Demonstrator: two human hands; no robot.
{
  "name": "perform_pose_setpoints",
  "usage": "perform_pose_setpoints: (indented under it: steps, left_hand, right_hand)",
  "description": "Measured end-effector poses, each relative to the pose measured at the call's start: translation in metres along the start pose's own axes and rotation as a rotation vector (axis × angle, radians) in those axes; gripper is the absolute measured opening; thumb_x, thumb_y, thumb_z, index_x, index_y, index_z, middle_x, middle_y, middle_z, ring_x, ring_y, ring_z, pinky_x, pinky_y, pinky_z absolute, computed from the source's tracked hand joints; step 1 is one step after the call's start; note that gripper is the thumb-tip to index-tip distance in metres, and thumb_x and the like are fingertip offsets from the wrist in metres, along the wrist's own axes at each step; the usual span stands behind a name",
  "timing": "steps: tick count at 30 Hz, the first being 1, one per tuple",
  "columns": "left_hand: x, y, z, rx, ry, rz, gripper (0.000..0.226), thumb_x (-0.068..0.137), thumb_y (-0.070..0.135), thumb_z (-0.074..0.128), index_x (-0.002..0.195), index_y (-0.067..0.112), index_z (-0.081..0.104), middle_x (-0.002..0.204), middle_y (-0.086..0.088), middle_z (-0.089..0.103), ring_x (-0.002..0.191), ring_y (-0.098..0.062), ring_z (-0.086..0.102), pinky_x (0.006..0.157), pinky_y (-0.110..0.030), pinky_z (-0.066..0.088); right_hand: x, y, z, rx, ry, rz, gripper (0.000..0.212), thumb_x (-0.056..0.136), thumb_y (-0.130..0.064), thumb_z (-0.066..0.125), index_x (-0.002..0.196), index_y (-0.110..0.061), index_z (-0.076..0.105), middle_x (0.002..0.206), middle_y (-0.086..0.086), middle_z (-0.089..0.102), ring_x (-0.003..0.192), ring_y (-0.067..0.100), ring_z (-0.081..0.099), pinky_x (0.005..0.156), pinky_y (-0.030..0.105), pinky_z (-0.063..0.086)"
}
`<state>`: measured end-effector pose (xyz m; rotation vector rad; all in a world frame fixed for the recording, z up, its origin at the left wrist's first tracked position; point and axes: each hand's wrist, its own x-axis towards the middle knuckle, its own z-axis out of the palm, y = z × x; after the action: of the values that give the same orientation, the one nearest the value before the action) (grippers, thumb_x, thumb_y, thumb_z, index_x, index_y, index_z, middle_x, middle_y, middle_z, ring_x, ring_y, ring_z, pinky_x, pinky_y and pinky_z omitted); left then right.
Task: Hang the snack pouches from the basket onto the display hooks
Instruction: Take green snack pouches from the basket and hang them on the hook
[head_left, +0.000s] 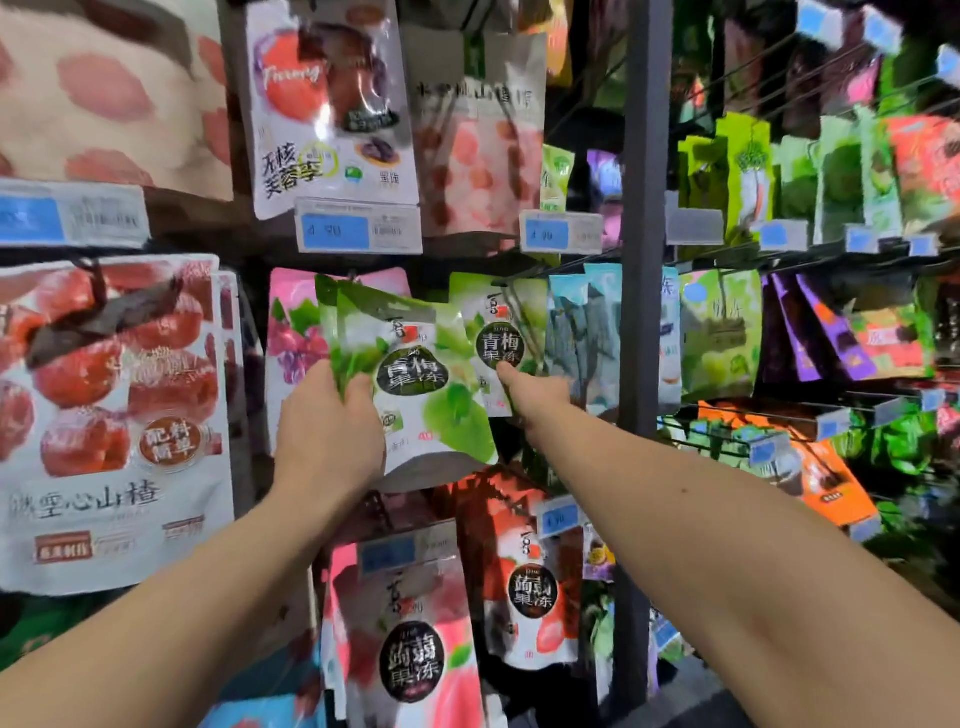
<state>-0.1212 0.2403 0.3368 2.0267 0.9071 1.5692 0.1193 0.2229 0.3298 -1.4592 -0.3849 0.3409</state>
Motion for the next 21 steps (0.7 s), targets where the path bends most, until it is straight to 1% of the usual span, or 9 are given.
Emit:
perform_pose_setpoints:
  steps: [4, 7, 9, 11, 14, 16, 17, 19, 21]
  left_hand:
    - [0.004, -0.005, 0.002, 0.001, -0.020, 0.003, 0.023, 0.104, 0.025, 0.045, 0.086, 0.014, 0.053, 0.083, -0.003, 0.058, 0.079, -0.027, 0.052, 0.066, -0.037, 0.033]
    - [0.008, -0.008, 0.000, -0.016, -0.026, 0.013, 0.025, 0.103, 0.025, 0.045, 0.082, 0.014, 0.053, 0.081, -0.005, 0.060, 0.075, -0.025, 0.053, 0.061, -0.037, 0.032]
    - [0.011, -0.007, -0.002, -0.007, -0.033, 0.016, 0.025, 0.103, 0.024, 0.046, 0.081, 0.014, 0.052, 0.079, -0.004, 0.058, 0.072, -0.022, 0.051, 0.059, -0.036, 0.031]
    - [0.010, -0.007, -0.005, -0.002, -0.038, 0.015, 0.024, 0.103, 0.023, 0.046, 0.083, 0.014, 0.055, 0.079, -0.003, 0.059, 0.073, -0.020, 0.052, 0.059, -0.035, 0.031]
    - [0.010, -0.004, -0.007, 0.000, -0.036, 0.003, 0.022, 0.103, 0.024, 0.047, 0.086, 0.012, 0.057, 0.082, -0.004, 0.061, 0.077, -0.023, 0.055, 0.063, -0.036, 0.034]
    - [0.007, -0.002, -0.005, -0.003, -0.041, -0.008, 0.022, 0.103, 0.025, 0.047, 0.086, 0.013, 0.056, 0.082, -0.004, 0.060, 0.076, -0.023, 0.055, 0.064, -0.036, 0.035]
    - [0.005, 0.000, -0.005, -0.013, -0.045, -0.017, 0.023, 0.103, 0.025, 0.047, 0.086, 0.013, 0.056, 0.081, -0.004, 0.060, 0.076, -0.024, 0.054, 0.063, -0.036, 0.035]
    - [0.002, 0.004, -0.001, -0.023, -0.049, -0.040, 0.023, 0.102, 0.024, 0.047, 0.085, 0.012, 0.055, 0.082, -0.006, 0.060, 0.078, -0.028, 0.055, 0.065, -0.038, 0.036]
    - [-0.004, 0.010, 0.004, -0.018, -0.056, -0.064, 0.022, 0.101, 0.023, 0.047, 0.082, 0.015, 0.053, 0.081, -0.007, 0.059, 0.081, -0.033, 0.056, 0.068, -0.039, 0.039]
  right_hand:
    - [0.053, 0.007, 0.022, -0.056, -0.067, 0.021, 0.095, 0.063, -0.053, 0.084, 0.134, 0.003, 0.053, 0.128, 0.023, 0.063, 0.109, 0.040, 0.066, 0.096, 0.054, 0.056]
    - [0.178, 0.038, 0.052, -0.168, -0.113, 0.050, 0.113, 0.044, -0.065, 0.075, 0.134, -0.001, 0.053, 0.127, 0.019, 0.066, 0.104, 0.037, 0.070, 0.093, 0.057, 0.057]
    - [0.232, 0.051, 0.069, -0.238, -0.173, 0.065, 0.113, 0.047, -0.066, 0.072, 0.139, -0.004, 0.051, 0.130, 0.019, 0.065, 0.107, 0.038, 0.069, 0.093, 0.061, 0.056]
    - [0.201, 0.046, 0.065, -0.256, -0.246, 0.061, 0.094, 0.064, -0.060, 0.073, 0.139, -0.007, 0.051, 0.130, 0.016, 0.063, 0.110, 0.037, 0.066, 0.082, 0.055, 0.061]
    - [0.082, 0.004, 0.040, -0.225, -0.251, 0.124, 0.055, 0.088, -0.049, 0.067, 0.133, -0.019, 0.056, 0.139, 0.005, 0.052, 0.122, 0.034, 0.057, 0.058, 0.039, 0.060]
    - [0.027, -0.013, 0.021, -0.196, -0.263, 0.134, 0.049, 0.093, -0.038, 0.067, 0.137, -0.020, 0.055, 0.141, 0.004, 0.050, 0.129, 0.033, 0.051, 0.065, 0.041, 0.058]
    - [0.019, -0.018, 0.014, -0.190, -0.276, 0.116, 0.048, 0.095, -0.033, 0.066, 0.138, -0.018, 0.054, 0.131, 0.006, 0.052, 0.124, 0.033, 0.052, 0.074, 0.044, 0.057]
    - [-0.008, -0.031, -0.003, -0.196, -0.335, 0.079, 0.041, 0.097, -0.032, 0.063, 0.135, -0.015, 0.057, 0.103, 0.006, 0.055, 0.090, 0.027, 0.058, 0.085, 0.045, 0.056]
    - [-0.034, -0.039, -0.018, -0.153, -0.400, 0.099, 0.030, 0.100, -0.039, 0.058, 0.115, -0.013, 0.064, 0.087, 0.007, 0.060, 0.074, 0.021, 0.058, 0.080, 0.039, 0.058]
